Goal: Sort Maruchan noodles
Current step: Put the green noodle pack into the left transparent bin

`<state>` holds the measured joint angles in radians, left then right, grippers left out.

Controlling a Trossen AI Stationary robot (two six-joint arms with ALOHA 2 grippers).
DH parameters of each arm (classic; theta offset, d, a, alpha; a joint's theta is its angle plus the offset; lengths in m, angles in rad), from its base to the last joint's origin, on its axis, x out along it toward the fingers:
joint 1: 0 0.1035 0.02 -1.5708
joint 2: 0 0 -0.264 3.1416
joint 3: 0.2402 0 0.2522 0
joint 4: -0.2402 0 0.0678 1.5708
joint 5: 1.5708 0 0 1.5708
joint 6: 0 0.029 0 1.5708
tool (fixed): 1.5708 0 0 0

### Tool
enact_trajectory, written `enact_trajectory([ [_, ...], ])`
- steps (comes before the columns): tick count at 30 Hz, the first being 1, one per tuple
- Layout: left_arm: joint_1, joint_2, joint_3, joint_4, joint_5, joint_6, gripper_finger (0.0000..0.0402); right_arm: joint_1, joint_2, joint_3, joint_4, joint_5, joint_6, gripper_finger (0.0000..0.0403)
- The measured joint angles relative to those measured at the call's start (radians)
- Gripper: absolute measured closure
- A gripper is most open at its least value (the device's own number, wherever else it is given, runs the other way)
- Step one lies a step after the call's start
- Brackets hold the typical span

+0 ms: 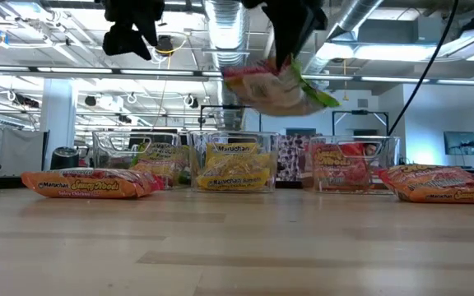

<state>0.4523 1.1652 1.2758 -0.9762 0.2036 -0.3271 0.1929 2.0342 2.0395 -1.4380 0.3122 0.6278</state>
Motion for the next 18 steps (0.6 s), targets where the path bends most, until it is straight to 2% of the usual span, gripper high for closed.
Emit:
enact_trajectory([
  [3, 0.054, 0.0, 0.0, 0.003, 0.039, -0.096, 0.0248, -0.008, 0.0, 0.053, 0.003, 0.051, -0.071, 0.04],
  [8, 0.118, 0.0, 0.0, 0.014, 0.087, -0.145, 0.0248, -0.032, 0.0, 0.128, 0.007, 0.143, -0.249, 0.04],
  [18, 0.141, 0.001, 0.0, 0.12, 0.172, -0.276, 0.0248, -0.088, -0.001, 0.161, 0.125, 0.251, -0.682, 0.04],
])
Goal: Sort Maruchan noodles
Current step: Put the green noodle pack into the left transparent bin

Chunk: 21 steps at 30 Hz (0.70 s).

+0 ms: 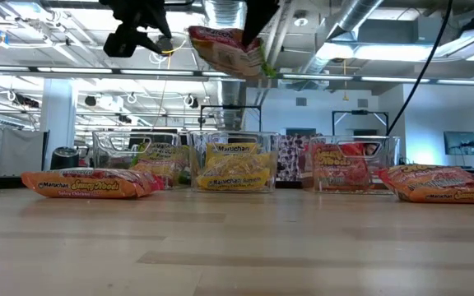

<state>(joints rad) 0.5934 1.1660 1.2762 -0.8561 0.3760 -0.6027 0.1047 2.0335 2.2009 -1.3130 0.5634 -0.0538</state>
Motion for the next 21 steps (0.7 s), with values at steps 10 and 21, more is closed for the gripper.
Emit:
enact_trajectory([
  [10, 0.0, 0.0, 0.0, 0.018, 0.034, -0.052, 0.0248, -0.009, 0.0, 0.0, 0.225, 0.022, -0.295, 0.04],
  [21, 0.001, 0.0, 0.0, 0.019, 0.047, -0.064, 0.0248, -0.016, 0.0, 0.0, 0.241, 0.025, -0.335, 0.04],
])
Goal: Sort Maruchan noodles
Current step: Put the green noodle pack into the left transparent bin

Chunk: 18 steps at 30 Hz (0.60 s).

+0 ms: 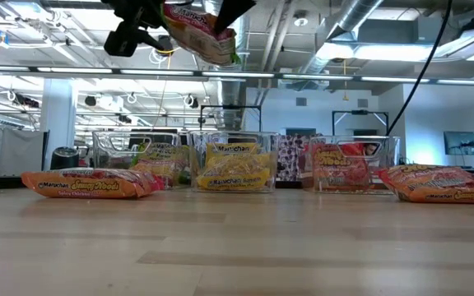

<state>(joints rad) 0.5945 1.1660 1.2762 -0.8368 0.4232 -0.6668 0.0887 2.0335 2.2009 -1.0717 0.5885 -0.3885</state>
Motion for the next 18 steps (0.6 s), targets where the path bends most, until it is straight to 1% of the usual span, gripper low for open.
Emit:
enact_trajectory([
  [7, 0.034, 0.0, 0.0, 0.045, 0.042, 0.002, 0.0248, 0.0, 0.0, 0.0, -0.079, 0.016, 0.077, 0.04],
  [14, 0.042, 0.0, 0.0, 0.052, 0.069, 0.004, 0.0248, 0.0, 0.0, 0.0, 0.001, 0.015, 0.074, 0.04],
  [18, 0.042, 0.0, 0.0, 0.096, 0.081, 0.0, 0.0248, 0.0, 0.0, 0.0, 0.014, 0.012, 0.066, 0.04],
])
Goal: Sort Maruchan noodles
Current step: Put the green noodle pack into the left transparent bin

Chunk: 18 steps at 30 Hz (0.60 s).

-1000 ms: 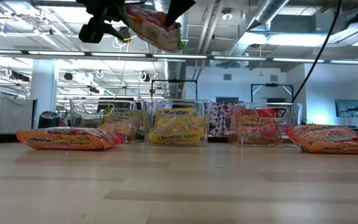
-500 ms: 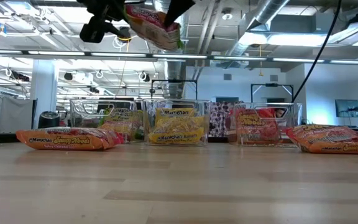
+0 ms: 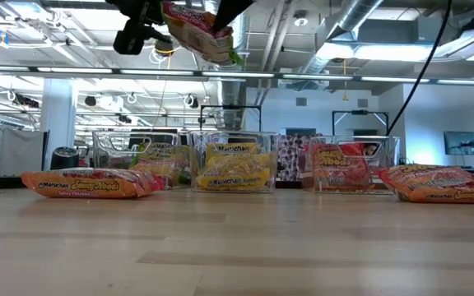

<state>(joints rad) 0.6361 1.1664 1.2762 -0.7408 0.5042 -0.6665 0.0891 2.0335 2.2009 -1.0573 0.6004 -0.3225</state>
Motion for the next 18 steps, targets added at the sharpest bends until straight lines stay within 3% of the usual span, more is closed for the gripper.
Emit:
enact_trajectory([
  [18, -0.003, 0.0, 0.0, 0.021, 0.116, 0.021, 0.0248, 0.003, 0.0, 0.0, 0.113, -0.003, 0.0, 0.04],
])
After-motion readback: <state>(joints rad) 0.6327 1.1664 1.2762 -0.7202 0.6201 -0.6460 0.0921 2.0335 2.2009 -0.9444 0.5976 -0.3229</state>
